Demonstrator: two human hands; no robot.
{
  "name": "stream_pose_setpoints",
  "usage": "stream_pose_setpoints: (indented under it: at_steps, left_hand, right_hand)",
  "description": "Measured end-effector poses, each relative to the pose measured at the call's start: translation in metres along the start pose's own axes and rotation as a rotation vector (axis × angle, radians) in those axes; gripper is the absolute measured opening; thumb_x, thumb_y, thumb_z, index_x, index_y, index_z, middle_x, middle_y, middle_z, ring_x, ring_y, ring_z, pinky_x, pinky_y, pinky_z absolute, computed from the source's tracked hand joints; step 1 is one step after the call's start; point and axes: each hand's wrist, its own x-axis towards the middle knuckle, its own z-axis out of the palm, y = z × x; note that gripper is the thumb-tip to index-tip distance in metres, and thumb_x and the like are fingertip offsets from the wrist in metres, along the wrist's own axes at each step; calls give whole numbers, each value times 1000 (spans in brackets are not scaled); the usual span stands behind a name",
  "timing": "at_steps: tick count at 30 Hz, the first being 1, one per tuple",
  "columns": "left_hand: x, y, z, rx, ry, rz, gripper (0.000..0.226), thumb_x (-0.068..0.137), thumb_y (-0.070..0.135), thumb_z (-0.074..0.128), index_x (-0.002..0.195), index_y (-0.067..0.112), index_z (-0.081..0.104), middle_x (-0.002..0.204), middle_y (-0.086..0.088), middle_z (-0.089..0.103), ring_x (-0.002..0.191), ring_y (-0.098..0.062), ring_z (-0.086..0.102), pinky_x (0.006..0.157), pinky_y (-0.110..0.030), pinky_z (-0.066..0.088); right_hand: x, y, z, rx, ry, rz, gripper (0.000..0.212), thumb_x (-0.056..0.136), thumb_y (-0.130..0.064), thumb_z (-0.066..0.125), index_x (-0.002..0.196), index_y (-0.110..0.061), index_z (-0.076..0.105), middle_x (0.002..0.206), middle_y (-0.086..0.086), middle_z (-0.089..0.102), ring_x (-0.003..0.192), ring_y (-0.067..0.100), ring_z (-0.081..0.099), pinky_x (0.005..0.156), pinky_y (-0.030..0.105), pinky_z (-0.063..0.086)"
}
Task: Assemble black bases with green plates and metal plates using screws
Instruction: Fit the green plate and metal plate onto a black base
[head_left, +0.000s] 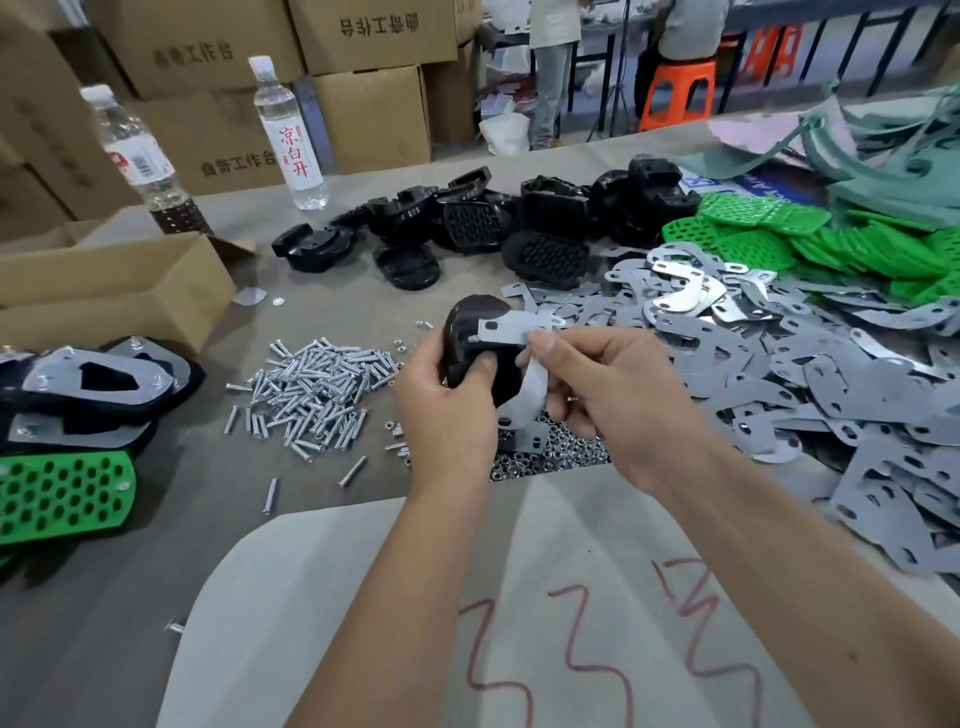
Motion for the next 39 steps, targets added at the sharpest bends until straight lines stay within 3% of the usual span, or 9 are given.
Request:
stream_pose_setpoints:
  at_steps: [4, 12, 18, 23, 29, 31, 33, 35, 39]
  left_hand:
    - [-1, -4, 1, -15, -78, 44, 20, 84, 14, 67, 96, 28, 75, 88, 7, 75, 81, -11, 66, 77, -31, 55]
    - [-1, -5, 2, -52, -95, 9, 26, 84, 9, 64, 104, 22, 76, 96, -2, 77, 86, -13, 68, 84, -38, 58]
    - [-1, -2, 1, -57, -66, -29, 20, 84, 8, 66, 92, 23, 77, 93, -9, 76, 83, -17, 66, 85, -44, 57]
    - [7, -1, -7, -65, 120, -92, 29, 91, 0, 67, 85, 27, 76, 83, 5, 77, 79, -17, 71, 79, -44, 61]
    - [20, 1, -22, -126, 429, -51, 23, 93, 3, 68, 87, 24, 73, 73, 16, 74, 66, 2, 66, 65, -17, 53]
    - [21, 1, -23, -137, 498, -20, 19, 93, 3, 67, 89, 22, 72, 74, 14, 71, 62, 4, 61, 65, -13, 49]
    - [21, 0, -25, -131, 542, -9, 15, 92, 4, 67, 95, 17, 72, 80, 11, 71, 62, 5, 60, 66, -12, 48]
    - [22, 0, -26, -140, 541, -22, 15, 92, 4, 67, 99, 15, 73, 84, 9, 72, 67, 2, 62, 70, -14, 49]
    - [21, -2, -20, -146, 451, -67, 25, 91, 2, 68, 82, 25, 71, 75, 14, 71, 68, -4, 63, 72, -25, 52]
  right_hand:
    - [2, 0, -2, -52, -17, 7, 24, 95, -27, 75, 76, -13, 79, 56, 5, 57, 41, 14, 51, 36, 19, 33]
    - [4, 2, -4, -120, 7, 31, 29, 94, -32, 76, 73, -12, 73, 51, 5, 52, 45, 18, 42, 40, 19, 30]
    - [0, -3, -3, -121, -35, -32, 26, 101, -26, 68, 82, -7, 73, 53, 8, 51, 42, 12, 39, 40, 19, 31]
    - [1, -4, -9, -126, -23, -5, 34, 103, -25, 64, 84, 3, 66, 60, 14, 52, 48, 15, 42, 39, 21, 31]
    - [20, -10, -7, -14, 193, 272, 36, 103, -17, 64, 67, -10, 69, 60, 3, 51, 45, 9, 47, 39, 20, 31]
    - [37, -24, 8, 238, 140, 306, 19, 104, -14, 60, 92, -1, 69, 72, 9, 66, 57, 13, 64, 47, 20, 48]
    - [50, -35, 23, 481, 27, 304, 21, 103, -17, 58, 114, 1, 62, 96, 17, 78, 85, 26, 78, 69, 29, 64]
    - [50, -37, 25, 370, -56, 265, 27, 104, -22, 60, 119, 0, 61, 104, 19, 78, 94, 31, 77, 75, 35, 65]
    - [30, -30, -1, -73, 36, 126, 10, 102, -14, 64, 104, -7, 71, 83, 9, 78, 66, 22, 72, 56, 28, 57]
